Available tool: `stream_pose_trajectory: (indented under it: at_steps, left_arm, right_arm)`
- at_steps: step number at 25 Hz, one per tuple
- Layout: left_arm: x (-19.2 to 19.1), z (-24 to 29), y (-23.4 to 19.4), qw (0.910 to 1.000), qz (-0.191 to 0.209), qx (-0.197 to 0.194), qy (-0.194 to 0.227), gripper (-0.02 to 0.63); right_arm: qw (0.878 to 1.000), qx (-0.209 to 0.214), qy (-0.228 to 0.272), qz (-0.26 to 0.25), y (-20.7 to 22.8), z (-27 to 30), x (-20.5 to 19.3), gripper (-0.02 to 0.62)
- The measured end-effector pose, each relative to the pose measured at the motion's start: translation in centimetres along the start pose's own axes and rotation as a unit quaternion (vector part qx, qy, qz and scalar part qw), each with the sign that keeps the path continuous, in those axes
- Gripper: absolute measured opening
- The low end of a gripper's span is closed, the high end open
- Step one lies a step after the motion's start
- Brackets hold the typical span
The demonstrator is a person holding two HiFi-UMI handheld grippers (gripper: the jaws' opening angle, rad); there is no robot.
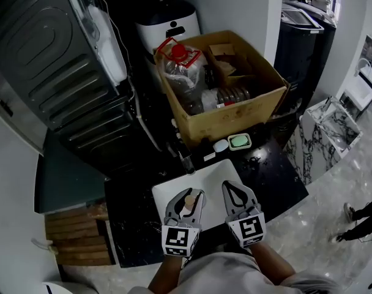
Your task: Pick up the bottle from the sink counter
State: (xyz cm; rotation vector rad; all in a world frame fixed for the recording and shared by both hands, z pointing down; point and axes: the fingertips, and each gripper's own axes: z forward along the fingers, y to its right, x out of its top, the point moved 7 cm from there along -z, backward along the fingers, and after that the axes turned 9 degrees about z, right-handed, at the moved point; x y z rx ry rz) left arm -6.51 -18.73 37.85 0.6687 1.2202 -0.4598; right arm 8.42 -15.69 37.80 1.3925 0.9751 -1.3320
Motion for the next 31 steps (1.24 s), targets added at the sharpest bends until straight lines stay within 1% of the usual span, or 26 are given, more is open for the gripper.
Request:
stream_pose_trajectory:
  at_steps: [5,11,16,19,22,24,27,31]
  left_arm:
    - [0.0,-0.4,-0.3,1.0,0.001,0.006,0.001,0.124]
    - [0.1,-0.6,-0.4,1.0,0.003,0.006,0.002,0.124]
    - [0.1,-0.7,-0.4,1.0,0.007,-0.001,0.002,0.124]
    - [0.1,-0.8,-0.3,1.0,0.006,-0.004,0.003,0.124]
    - [0.1,-0.8,-0.3,1.0,0.006,-0.005,0.005,0.124]
    - [0.0,-0.8,-0.4,1.0,0.006,-0.003,0.005,0.124]
    - [0.1,-0.7,-0.3,0.9999,0.008,-0.007,0.004,0.124]
    - [0.0,-0.2,-0.3,0.9998,0.011,-0.015,0.006,0.124]
  right_arm:
    - [1.0,0.0,-0.012,-0.01,-0.4,0.1,0.2,0.008]
    - [1.0,-0.003,-0.021,-0.017,-0.8,0.2,0.1,0.008]
    - [1.0,0.003,-0.019,-0.014,-1.2,0.1,0.0,0.008]
    - [1.0,0.004,-0.018,-0.022,-1.2,0.0,0.0,0.008]
    - [1.0,0.001,-0.019,-0.016,-1.4,0.0,0.0,0.008]
    - [0.999,0.006,-0.02,-0.025,-1.4,0.1,-0.1,0.008]
    - [1.0,0.006,-0.018,-0.017,-1.5,0.2,-0.3,0.008]
    - [0.999,0.005,-0.013,-0.03,-1.2,0.4,-0.5,0.008]
